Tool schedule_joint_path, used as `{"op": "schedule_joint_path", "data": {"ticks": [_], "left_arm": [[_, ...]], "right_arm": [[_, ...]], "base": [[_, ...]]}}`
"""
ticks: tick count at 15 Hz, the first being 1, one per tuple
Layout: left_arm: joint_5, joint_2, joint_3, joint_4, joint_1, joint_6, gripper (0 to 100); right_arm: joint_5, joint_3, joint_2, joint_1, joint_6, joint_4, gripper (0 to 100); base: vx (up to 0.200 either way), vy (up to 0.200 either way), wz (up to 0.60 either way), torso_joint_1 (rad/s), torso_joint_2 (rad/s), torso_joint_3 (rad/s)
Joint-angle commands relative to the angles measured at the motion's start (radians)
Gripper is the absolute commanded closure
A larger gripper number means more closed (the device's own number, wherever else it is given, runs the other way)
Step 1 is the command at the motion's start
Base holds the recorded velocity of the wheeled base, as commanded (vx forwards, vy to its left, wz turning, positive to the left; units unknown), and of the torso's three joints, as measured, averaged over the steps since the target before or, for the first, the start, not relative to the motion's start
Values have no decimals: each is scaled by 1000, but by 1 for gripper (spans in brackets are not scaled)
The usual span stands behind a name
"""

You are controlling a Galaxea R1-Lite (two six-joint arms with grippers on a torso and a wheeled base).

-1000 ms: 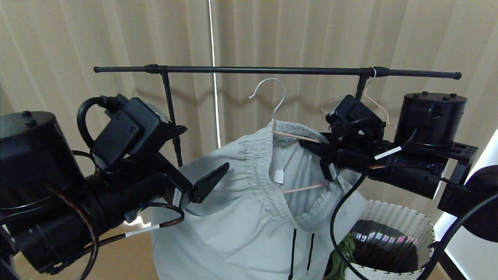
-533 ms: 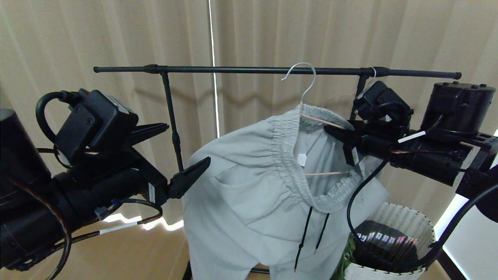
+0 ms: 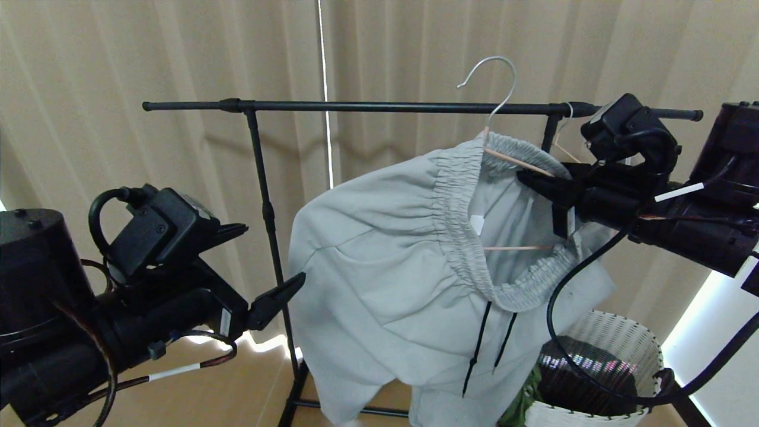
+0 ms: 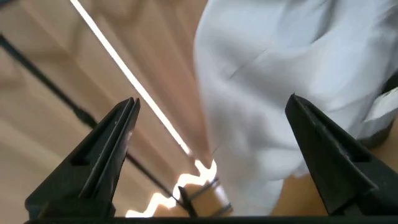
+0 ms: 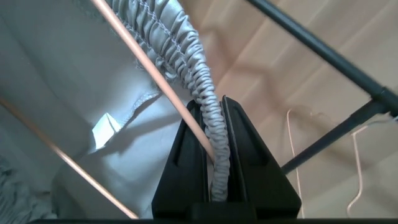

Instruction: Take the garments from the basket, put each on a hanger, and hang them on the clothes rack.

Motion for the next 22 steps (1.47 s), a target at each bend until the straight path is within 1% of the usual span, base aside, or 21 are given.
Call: {"op": "schedule_joint_path", "data": {"ticks": [1, 6, 7, 9, 10, 14, 17, 18, 20, 22], "left_arm": [[0, 61, -12, -3, 25, -3, 0], [-3, 101, -30, -3, 37, -6, 0], [-15, 101, -30, -3, 37, -6, 100], [-21, 99, -30, -3, 39, -6, 100], [-18, 95, -24, -3, 57, -5, 100], [-21, 44, 49, -29, 181, 1, 100], [-23, 21, 55, -47, 221, -14, 100], [-23, 18, 52, -50, 223, -35, 100], [-23, 15, 46, -67, 223, -120, 100], [-23, 15, 57, -67, 223, -146, 100]], "right_arm": [[1, 2, -30, 7, 1, -1, 100], [2, 2, -50, 53, 15, -1, 100], [1, 2, -48, 54, 15, -1, 100], [1, 2, -48, 54, 15, -1, 100], [-2, 2, -45, 53, 14, -1, 100], [-12, 2, -40, -4, 11, 5, 100], [-13, 4, -33, -39, 9, 8, 100], [-13, 5, -33, -39, 8, 9, 100], [-13, 25, -33, -53, 6, 8, 100], [-12, 27, -34, -53, 6, 5, 100]], "base": [[0, 0, 0, 0, 0, 0], [0, 0, 0, 0, 0, 0], [0, 0, 0, 0, 0, 0], [0, 0, 0, 0, 0, 0], [0, 0, 0, 0, 0, 0], [0, 0, 0, 0, 0, 0], [0, 0, 0, 0, 0, 0], [0, 0, 0, 0, 0, 0], [0, 0, 0, 0, 0, 0], [0, 0, 0, 0, 0, 0]]}}
